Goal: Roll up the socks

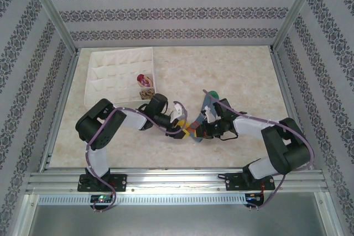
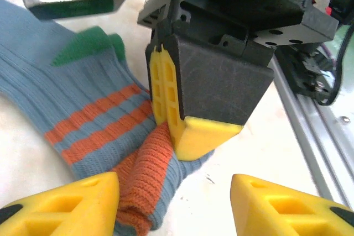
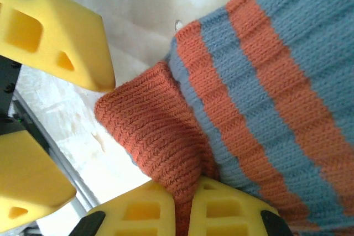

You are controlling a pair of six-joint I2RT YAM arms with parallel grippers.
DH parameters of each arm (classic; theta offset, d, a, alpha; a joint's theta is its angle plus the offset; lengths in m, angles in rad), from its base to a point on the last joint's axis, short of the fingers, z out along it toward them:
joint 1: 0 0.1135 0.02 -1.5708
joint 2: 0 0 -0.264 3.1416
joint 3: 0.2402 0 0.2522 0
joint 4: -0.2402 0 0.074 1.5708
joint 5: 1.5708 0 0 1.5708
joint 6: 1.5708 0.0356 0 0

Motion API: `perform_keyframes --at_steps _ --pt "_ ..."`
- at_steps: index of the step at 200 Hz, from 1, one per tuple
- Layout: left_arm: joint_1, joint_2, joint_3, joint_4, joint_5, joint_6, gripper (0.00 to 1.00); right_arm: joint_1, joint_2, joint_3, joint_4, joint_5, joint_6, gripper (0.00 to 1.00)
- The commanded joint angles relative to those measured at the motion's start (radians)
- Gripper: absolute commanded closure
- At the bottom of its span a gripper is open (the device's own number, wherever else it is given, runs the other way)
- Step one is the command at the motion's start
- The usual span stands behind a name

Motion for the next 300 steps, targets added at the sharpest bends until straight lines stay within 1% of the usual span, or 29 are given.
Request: perform_keyframes --at_steps 1,21,38,65,91,117,145,169,181,189,198,206,216,227,240,254,269,281,300 --pt "0.009 -0.013 -0.036 0.333 -0.065 -0.039 0.45 -0.027 0.048 0.011 -0.049 -0.014 0.033 0.97" --pt "0.004 -0.015 -0.063 0.377 -0.124 -0.017 0.47 -0.056 0.078 0.013 -0.078 0.038 0.08 0.97" --pt "0.0 -0.018 -0.064 0.351 -0.157 0.012 0.48 -0.069 0.11 0.025 -0.123 0.086 0.095 0.96" --pt "-0.007 -0.007 -0.044 0.292 -0.161 0.052 0.49 -0.066 0.14 0.053 -0.188 0.153 0.088 0.93" --pt "-0.027 0.016 -0.022 0.239 -0.166 0.074 0.49 -0.055 0.132 0.074 -0.231 0.221 0.092 0.91" --pt "-0.045 0.041 -0.013 0.23 -0.173 0.067 0.5 -0.035 0.127 0.093 -0.266 0.282 0.099 0.9" --pt "-0.057 0.072 -0.002 0.23 -0.191 0.045 0.5 -0.002 0.141 0.109 -0.274 0.312 0.11 0.89" --pt "-0.06 0.088 0.033 0.138 -0.285 0.01 0.52 0.028 0.142 0.127 -0.284 0.345 0.117 0.82" --pt "-0.06 0.092 0.058 0.074 -0.342 -0.027 0.53 0.042 0.126 0.132 -0.282 0.358 0.123 0.75" --pt "-0.06 0.098 0.084 0.011 -0.367 -0.042 0.55 0.05 0.108 0.135 -0.273 0.361 0.125 0.72" --pt "-0.06 0.108 0.114 -0.062 -0.385 -0.05 0.56 0.057 0.083 0.132 -0.256 0.358 0.128 0.72" --pt "-0.06 0.116 0.133 -0.108 -0.401 -0.061 0.57 0.057 0.061 0.126 -0.244 0.359 0.135 0.73" --pt "-0.06 0.124 0.146 -0.156 -0.416 -0.072 0.57 0.052 0.04 0.117 -0.231 0.351 0.136 0.81" --pt "-0.06 0.126 0.146 -0.177 -0.428 -0.073 0.58 0.041 0.03 0.108 -0.224 0.338 0.134 0.88" --pt "-0.06 0.114 0.125 -0.163 -0.43 -0.062 0.57 0.025 0.034 0.098 -0.222 0.313 0.121 0.94" --pt "-0.059 0.084 0.09 -0.122 -0.421 -0.034 0.56 0.013 0.051 0.09 -0.225 0.292 0.104 0.97" --pt "-0.058 0.038 0.042 -0.06 -0.395 0.027 0.53 0.006 0.07 0.086 -0.225 0.269 0.09 0.99" --pt "-0.058 -0.005 -0.004 0.005 -0.37 0.095 0.51 0.002 0.09 0.088 -0.226 0.251 0.081 1.0" --pt "-0.058 -0.063 -0.096 0.145 -0.313 0.245 0.48 -0.014 0.128 0.098 -0.234 0.205 0.057 1.0"
